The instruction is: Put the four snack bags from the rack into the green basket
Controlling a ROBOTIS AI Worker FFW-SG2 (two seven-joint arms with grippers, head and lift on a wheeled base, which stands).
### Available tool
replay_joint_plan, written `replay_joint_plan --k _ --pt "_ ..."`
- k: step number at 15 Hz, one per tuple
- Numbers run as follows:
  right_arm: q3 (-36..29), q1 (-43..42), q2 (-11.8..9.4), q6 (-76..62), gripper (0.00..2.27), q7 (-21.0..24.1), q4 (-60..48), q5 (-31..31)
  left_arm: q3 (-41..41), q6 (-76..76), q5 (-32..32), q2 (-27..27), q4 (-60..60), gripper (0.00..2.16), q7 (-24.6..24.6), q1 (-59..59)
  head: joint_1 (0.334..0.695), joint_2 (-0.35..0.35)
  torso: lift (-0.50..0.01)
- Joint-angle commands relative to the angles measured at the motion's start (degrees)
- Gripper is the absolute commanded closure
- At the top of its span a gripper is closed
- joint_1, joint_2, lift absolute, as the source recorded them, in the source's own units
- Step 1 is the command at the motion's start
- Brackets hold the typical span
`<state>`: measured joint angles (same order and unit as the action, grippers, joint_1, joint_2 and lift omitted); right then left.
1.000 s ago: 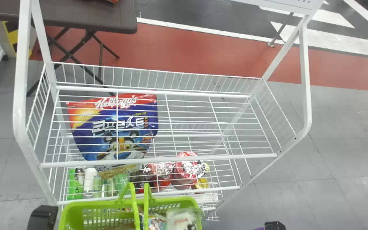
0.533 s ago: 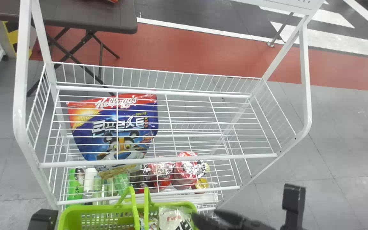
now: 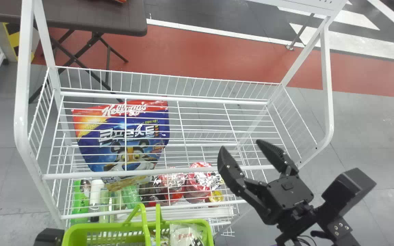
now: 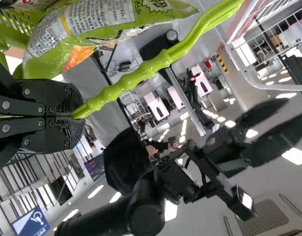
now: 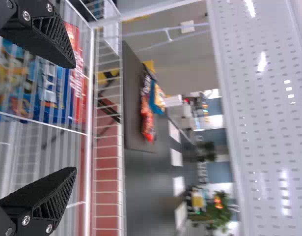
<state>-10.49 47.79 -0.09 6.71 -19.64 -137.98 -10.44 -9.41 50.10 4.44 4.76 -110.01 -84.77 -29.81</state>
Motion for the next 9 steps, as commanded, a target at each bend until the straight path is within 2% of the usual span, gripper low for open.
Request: replay_joint_plan --k 1,9 --pt "1.0 -0.59 0.14 -9.03 0.08 1.97 4.29 2.79 0.0 -0.04 0.04 -0.02 -0.03 2.13 0.04 -0.24 0.695 -0.35 -0.006" --pt "1.44 -0.24 0.14 -6.22 0.08 3.12 3.42 2.62 0.0 0.31 -0.05 -0.02 -0.39 2.13 0.13 -0.24 0.695 -0.35 -0.006"
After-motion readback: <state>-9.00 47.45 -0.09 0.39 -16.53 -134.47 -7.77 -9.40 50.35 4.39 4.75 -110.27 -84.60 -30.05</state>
